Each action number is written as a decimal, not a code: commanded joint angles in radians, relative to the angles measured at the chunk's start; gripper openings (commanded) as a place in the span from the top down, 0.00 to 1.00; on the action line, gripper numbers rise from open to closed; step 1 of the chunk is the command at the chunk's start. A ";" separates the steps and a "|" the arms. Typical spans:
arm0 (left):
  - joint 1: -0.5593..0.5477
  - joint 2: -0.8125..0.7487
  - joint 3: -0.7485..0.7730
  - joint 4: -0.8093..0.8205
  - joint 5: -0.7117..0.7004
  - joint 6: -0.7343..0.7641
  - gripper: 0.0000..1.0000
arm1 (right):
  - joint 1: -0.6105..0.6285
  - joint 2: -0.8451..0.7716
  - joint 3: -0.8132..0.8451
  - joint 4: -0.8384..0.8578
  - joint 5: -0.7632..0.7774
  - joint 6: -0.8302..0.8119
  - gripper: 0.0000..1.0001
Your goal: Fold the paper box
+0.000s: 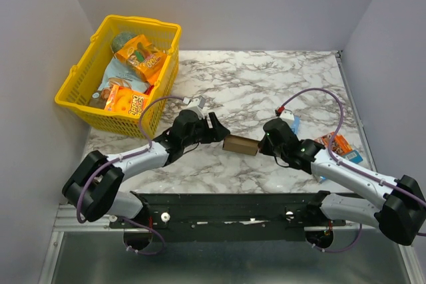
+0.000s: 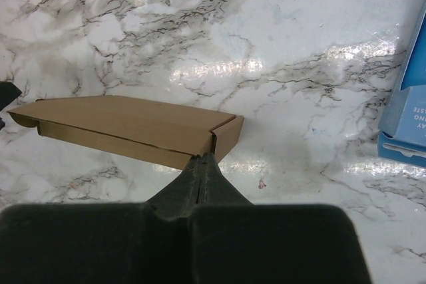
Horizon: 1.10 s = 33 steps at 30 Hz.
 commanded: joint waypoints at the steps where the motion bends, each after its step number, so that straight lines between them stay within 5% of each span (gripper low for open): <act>1: 0.014 0.038 0.030 0.090 0.037 -0.046 0.25 | 0.014 0.031 -0.016 -0.127 0.027 0.005 1.00; 6: 0.028 0.084 0.035 0.138 0.038 -0.071 0.26 | 0.017 0.028 -0.019 -0.130 0.030 0.010 1.00; 33: 0.014 0.141 -0.079 0.265 0.122 -0.151 0.72 | 0.033 0.034 -0.008 -0.145 0.068 0.033 1.00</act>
